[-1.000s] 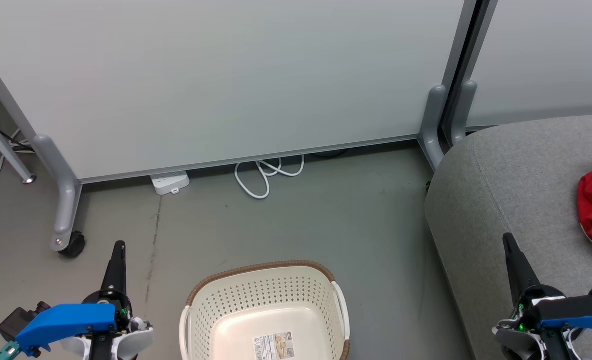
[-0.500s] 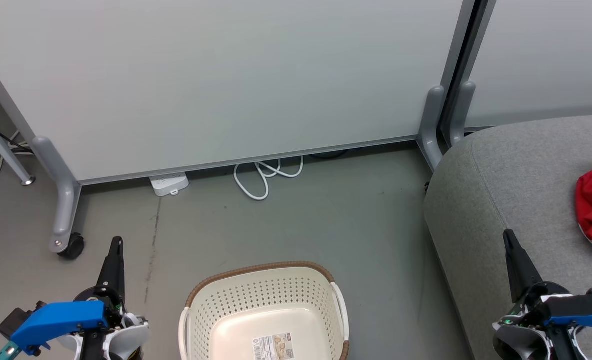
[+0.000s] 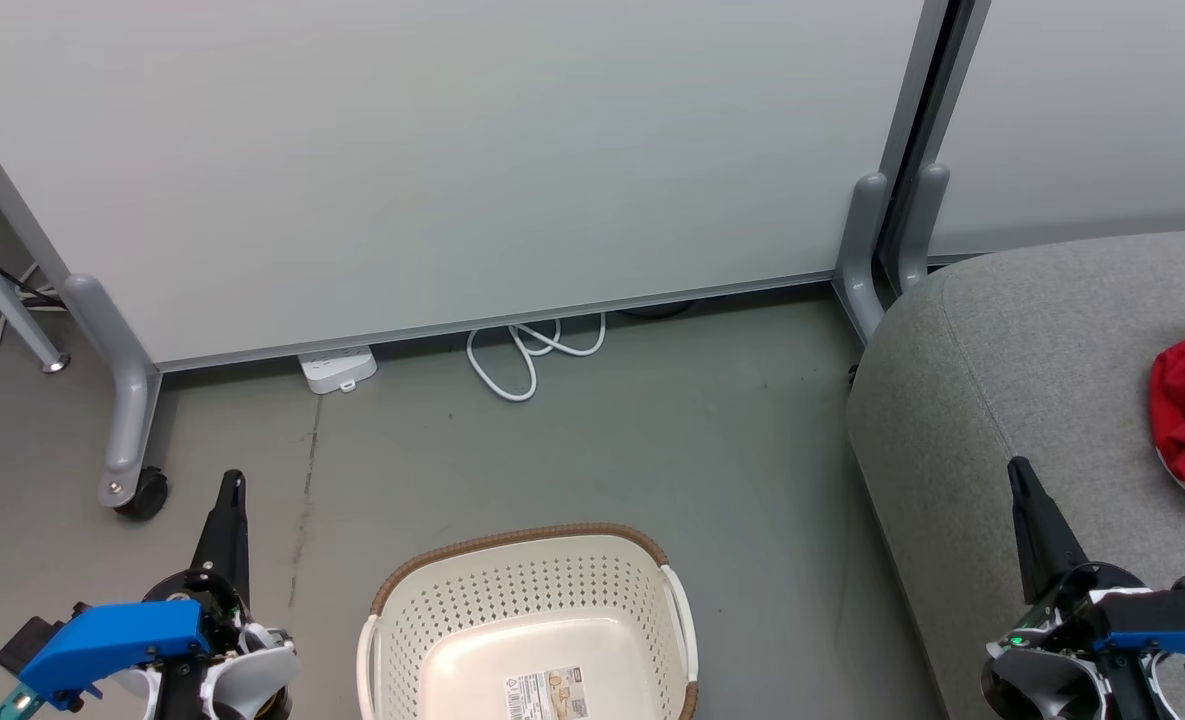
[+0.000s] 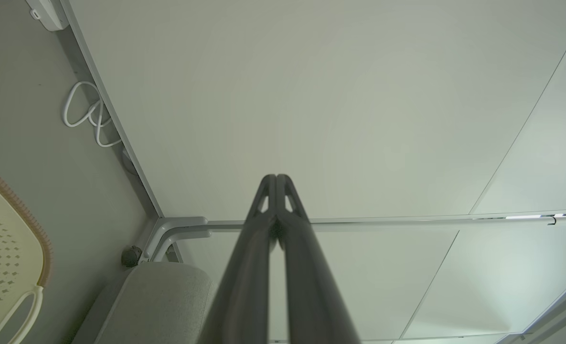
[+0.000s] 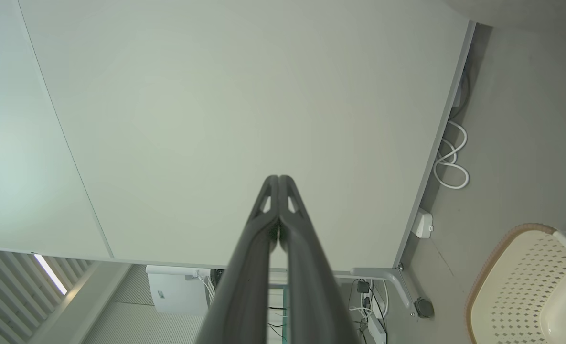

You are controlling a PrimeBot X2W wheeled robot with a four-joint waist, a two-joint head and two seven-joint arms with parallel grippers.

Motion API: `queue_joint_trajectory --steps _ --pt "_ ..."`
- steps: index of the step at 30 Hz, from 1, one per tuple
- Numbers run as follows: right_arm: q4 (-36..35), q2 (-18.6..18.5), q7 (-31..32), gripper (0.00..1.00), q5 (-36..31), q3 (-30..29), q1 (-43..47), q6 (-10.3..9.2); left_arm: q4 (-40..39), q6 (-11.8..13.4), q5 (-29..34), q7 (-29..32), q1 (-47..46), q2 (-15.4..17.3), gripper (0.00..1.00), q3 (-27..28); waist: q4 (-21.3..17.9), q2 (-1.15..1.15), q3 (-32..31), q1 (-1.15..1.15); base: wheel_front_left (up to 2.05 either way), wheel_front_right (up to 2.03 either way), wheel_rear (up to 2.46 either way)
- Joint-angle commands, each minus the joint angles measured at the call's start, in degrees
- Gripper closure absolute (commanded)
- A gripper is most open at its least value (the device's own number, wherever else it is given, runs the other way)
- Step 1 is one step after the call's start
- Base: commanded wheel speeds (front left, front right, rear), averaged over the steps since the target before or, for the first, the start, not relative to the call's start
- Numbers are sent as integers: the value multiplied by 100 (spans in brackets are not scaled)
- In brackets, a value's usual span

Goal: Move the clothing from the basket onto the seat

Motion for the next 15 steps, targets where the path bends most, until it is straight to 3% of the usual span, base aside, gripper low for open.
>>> queue_joint_trajectory --steps 1,15 --pt "-14 14 26 100 14 -9 -79 2 -20 -55 -11 25 -54 9 100 12 0 0 0 0 0 0 0" --pt "-14 13 26 100 15 -8 -77 2 -20 -55 -11 25 -54 9 100 12 0 0 0 0 0 0 0"
